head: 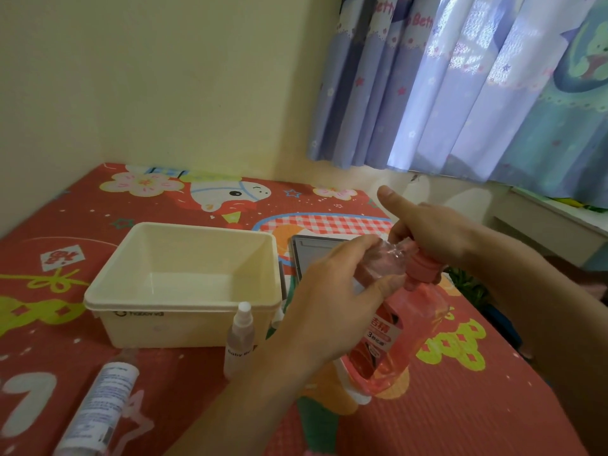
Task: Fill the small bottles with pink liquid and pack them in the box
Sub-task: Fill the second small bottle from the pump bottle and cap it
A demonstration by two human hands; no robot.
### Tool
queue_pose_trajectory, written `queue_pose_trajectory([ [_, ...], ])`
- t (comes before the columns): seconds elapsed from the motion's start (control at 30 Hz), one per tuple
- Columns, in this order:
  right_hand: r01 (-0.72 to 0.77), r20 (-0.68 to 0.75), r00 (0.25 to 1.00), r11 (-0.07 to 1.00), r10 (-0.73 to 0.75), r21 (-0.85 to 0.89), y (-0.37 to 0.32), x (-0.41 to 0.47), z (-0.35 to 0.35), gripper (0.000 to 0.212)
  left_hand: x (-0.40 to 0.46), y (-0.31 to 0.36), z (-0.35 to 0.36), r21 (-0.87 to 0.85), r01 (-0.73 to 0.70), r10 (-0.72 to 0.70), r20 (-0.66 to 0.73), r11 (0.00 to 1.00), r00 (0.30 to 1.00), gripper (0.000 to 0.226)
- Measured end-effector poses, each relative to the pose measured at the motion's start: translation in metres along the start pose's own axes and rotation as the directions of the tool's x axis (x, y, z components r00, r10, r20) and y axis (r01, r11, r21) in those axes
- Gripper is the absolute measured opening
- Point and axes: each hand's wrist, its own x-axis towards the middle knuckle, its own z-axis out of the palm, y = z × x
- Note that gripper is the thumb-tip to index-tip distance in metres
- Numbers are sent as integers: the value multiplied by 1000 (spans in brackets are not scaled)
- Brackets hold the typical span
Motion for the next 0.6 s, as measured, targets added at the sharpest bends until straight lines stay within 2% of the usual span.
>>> queue_pose_trajectory([
  [0.07, 1, 9, 1000, 1000, -1, 5, 1, 1, 1, 85, 0, 0, 0, 1, -2, 2, 3, 1000, 1000, 52],
  [0.27, -88, 166, 983, 993, 74, 78, -2, 0, -14, 103, -1, 5, 0, -19, -11, 10, -7, 1000, 1000, 42],
  [0.43, 2, 23, 1000, 999, -1, -38, 1, 3, -2, 96, -1, 1, 1, -9, -7, 7, -3, 1000, 1000, 48],
  [0.53, 33, 23, 999, 999, -32, -41, 1, 2, 1, 86, -1, 1, 1, -10, 7, -7, 11, 1000, 1000, 45],
  [0.6, 16, 47, 999, 1000, -15, -22, 0, 0, -2, 88, -2, 2, 1, -12, 5, -5, 10, 1000, 1000, 41],
])
